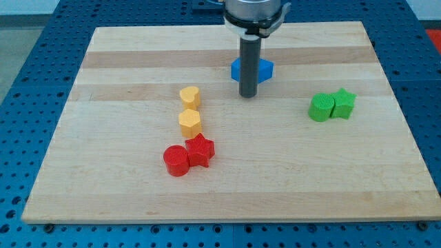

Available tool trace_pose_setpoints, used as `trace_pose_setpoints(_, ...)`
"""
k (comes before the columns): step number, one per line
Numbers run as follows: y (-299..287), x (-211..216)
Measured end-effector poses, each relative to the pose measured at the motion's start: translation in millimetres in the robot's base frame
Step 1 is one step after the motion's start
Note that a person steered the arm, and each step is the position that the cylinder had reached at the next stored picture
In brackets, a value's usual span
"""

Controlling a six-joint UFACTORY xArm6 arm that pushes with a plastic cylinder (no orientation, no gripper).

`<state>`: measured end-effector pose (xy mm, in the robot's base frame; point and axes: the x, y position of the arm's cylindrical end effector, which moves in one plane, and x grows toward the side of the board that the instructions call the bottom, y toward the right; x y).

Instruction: Separate the blue blocks

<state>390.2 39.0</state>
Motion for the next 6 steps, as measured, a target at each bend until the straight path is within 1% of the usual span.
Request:
trace_pose_setpoints(4, 13.6, -66.1)
trace_pose_setpoints(6, -21.9, -68.7)
